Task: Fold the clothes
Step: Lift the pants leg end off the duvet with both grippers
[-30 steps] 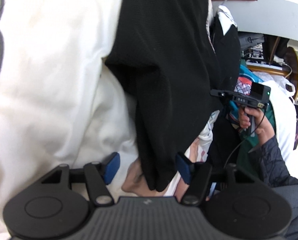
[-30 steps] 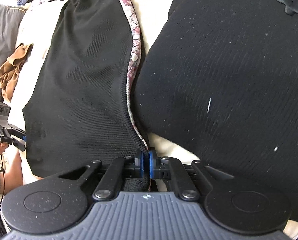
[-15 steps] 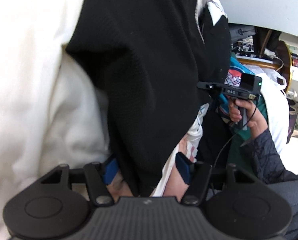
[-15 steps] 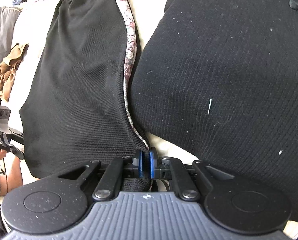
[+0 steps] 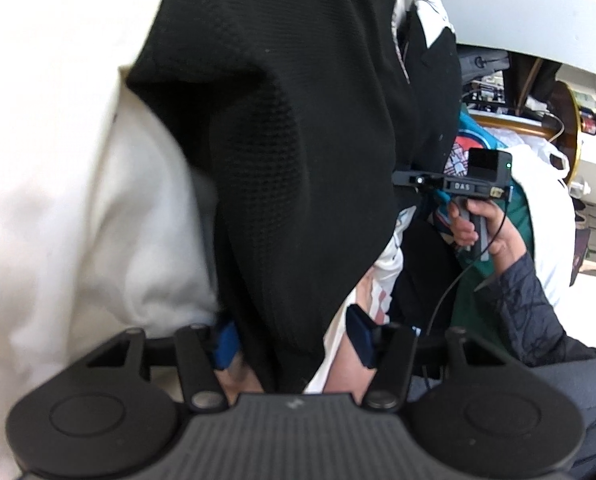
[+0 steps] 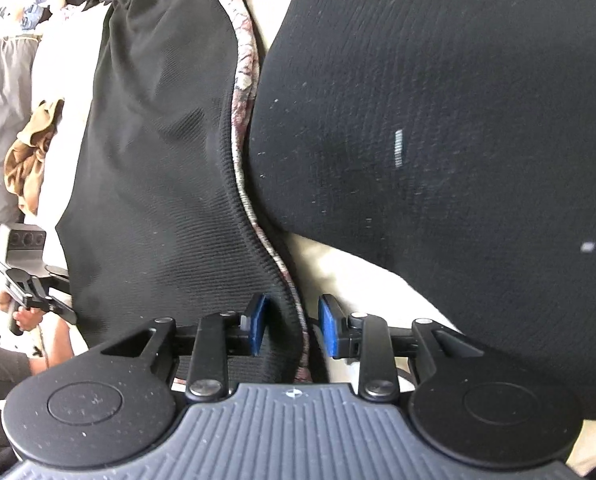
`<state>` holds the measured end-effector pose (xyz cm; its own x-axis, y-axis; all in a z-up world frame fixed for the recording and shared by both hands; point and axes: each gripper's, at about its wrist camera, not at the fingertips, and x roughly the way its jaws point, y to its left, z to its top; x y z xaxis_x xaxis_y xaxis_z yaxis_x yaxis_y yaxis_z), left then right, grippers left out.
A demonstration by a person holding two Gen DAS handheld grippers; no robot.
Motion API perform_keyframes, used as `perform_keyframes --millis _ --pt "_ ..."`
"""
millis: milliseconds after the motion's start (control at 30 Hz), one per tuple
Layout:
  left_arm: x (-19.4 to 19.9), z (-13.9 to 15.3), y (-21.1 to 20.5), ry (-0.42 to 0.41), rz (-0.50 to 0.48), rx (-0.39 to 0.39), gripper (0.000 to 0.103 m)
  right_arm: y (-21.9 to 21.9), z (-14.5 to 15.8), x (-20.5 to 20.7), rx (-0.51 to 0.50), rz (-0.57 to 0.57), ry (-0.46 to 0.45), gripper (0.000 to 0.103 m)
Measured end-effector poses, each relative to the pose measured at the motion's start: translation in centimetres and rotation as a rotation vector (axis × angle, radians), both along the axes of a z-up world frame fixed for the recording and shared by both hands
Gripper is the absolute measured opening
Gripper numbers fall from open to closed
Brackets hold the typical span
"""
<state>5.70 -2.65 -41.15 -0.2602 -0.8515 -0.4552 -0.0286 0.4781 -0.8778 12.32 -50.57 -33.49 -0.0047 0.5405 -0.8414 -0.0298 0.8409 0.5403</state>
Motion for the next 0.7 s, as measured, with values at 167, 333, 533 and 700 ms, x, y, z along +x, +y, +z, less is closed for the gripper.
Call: perform_keyframes --millis 167,333,533,700 --pt "0.3 -0.4 -0.2 0.012 0.000 0.008 0.049 0.6 -1.0 -0.1 0.031 -0.029 0.016 0.032" --pt "0.2 -0.5 -0.1 0.011 0.011 0.004 0.048 -1.5 -0.3 -0.8 0.042 -0.052 0.023 0.032" --pt "0.2 -0.9 -0.2 0.018 0.016 0.001 0.042 -1.0 -1.6 -0.8 0.093 -0.099 0.046 0.032" --pt "0.2 -1.6 0.1 0.039 0.026 0.005 0.015 -1.3 -2.1 -0.8 0.131 -0.116 0.046 0.025"
